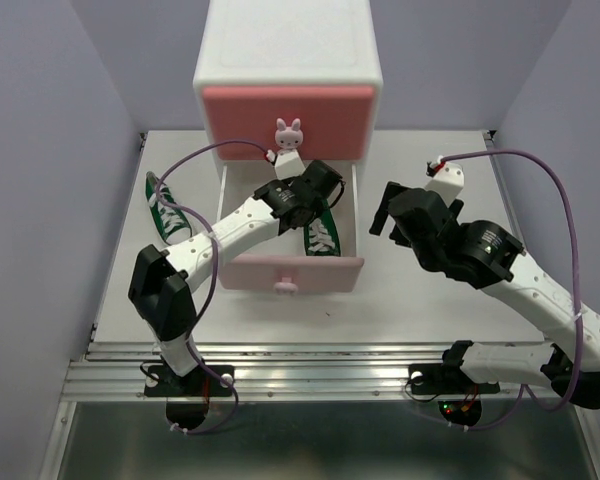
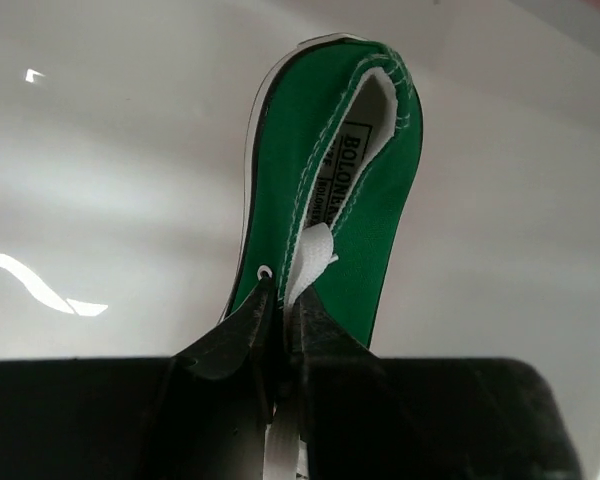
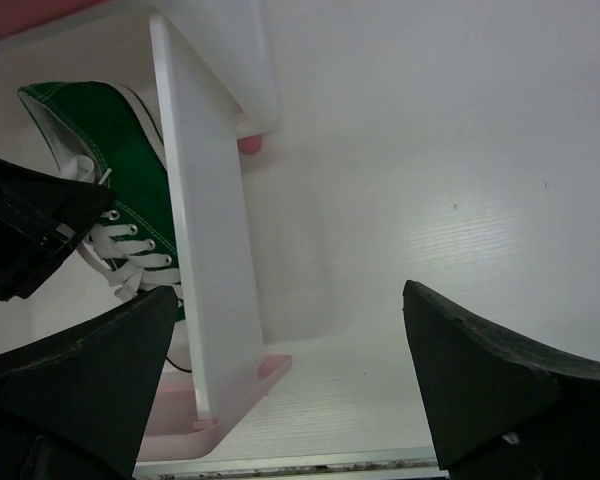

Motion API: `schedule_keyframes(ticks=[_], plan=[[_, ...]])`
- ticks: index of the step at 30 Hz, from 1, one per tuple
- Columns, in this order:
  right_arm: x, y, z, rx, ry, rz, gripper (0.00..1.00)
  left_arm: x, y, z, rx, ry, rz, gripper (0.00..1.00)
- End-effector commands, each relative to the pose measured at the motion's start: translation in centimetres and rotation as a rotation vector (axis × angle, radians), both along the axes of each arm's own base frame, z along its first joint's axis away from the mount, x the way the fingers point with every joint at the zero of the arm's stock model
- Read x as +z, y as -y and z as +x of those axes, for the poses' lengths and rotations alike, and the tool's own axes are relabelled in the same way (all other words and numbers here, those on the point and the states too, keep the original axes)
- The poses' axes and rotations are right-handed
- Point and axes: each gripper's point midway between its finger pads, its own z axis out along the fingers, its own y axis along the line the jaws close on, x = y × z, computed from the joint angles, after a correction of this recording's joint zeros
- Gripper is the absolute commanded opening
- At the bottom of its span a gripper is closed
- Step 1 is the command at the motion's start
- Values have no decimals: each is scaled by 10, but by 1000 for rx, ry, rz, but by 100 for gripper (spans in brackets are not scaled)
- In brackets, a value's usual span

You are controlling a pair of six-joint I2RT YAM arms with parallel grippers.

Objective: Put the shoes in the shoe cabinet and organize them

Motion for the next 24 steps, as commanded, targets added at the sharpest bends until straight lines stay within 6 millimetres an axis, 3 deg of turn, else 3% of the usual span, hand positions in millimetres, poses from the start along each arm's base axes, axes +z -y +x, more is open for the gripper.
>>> schedule_keyframes(ticks=[1, 6, 11, 16, 22, 24], plan=[[12, 9, 3, -54, 58, 44, 100, 33, -12, 8, 161, 53, -79, 0], [11, 11, 1, -63, 59, 61, 100, 14, -12, 4, 148, 32, -77, 0], [10, 13, -1, -69, 60, 74, 100, 12, -1, 9, 67, 85, -95, 0], [10, 15, -2, -69, 62, 76, 100, 2, -2, 11, 46, 97, -66, 0], [10, 16, -3, -67, 61, 77, 100, 2, 10, 11, -41, 117, -79, 0], [9, 15, -3, -66, 59, 76, 100, 11, 20, 14, -92, 159, -107, 0]])
